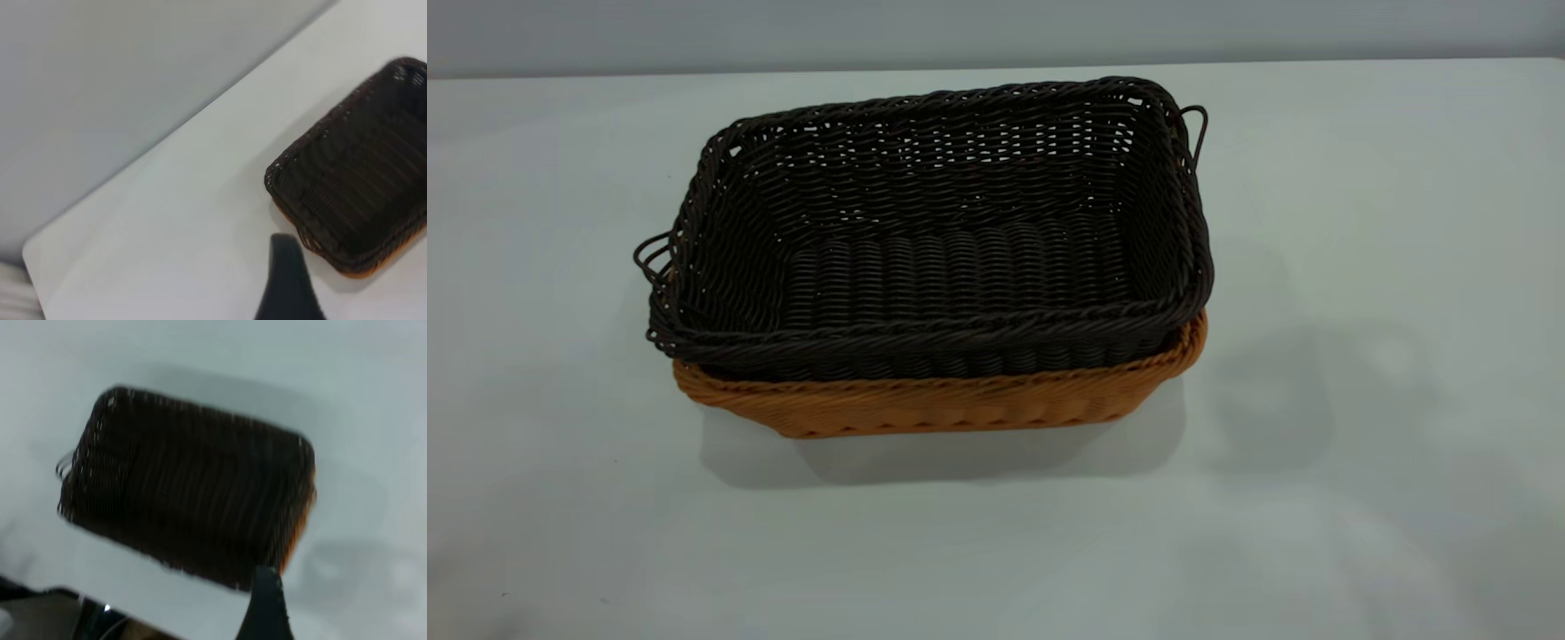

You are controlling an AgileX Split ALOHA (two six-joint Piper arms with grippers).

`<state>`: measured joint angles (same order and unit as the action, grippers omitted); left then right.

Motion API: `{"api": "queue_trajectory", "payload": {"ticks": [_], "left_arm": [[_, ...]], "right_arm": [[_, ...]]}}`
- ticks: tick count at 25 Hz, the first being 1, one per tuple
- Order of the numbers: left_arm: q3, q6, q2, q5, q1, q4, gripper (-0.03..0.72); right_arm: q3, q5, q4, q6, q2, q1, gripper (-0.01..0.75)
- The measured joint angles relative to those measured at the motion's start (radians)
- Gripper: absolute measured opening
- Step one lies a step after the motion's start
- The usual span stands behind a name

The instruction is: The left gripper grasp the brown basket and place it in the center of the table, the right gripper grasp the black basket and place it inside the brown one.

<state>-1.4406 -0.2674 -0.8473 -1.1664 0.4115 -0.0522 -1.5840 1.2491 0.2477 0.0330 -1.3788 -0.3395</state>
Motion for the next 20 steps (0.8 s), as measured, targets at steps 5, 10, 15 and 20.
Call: {"api": "queue_trajectory", "payload": {"ticks": [5,10,15,20], "left_arm": [[0.106,0.122,0.097,0.0,0.0,-0.026,0.468],[0.282,0.154,0.182,0.0,0.0,-0.025,0.468],[0.51,0.223,0.247,0.0,0.0,-0.024,0.468],[0.715,0.256,0.313,0.003,0.0,-0.014,0.468]], "right_arm": [[0.262,0.004,-0.047,-0.002,0.239,0.0,0.498],[0.546,0.0,-0.111,-0.003,0.513,0.0,0.499],[0.824,-0.071,-0.131,-0.004,0.788,0.0,0.499],[1.043,-0.154,-0.166,-0.004,1.008,0.0,0.499]]}}
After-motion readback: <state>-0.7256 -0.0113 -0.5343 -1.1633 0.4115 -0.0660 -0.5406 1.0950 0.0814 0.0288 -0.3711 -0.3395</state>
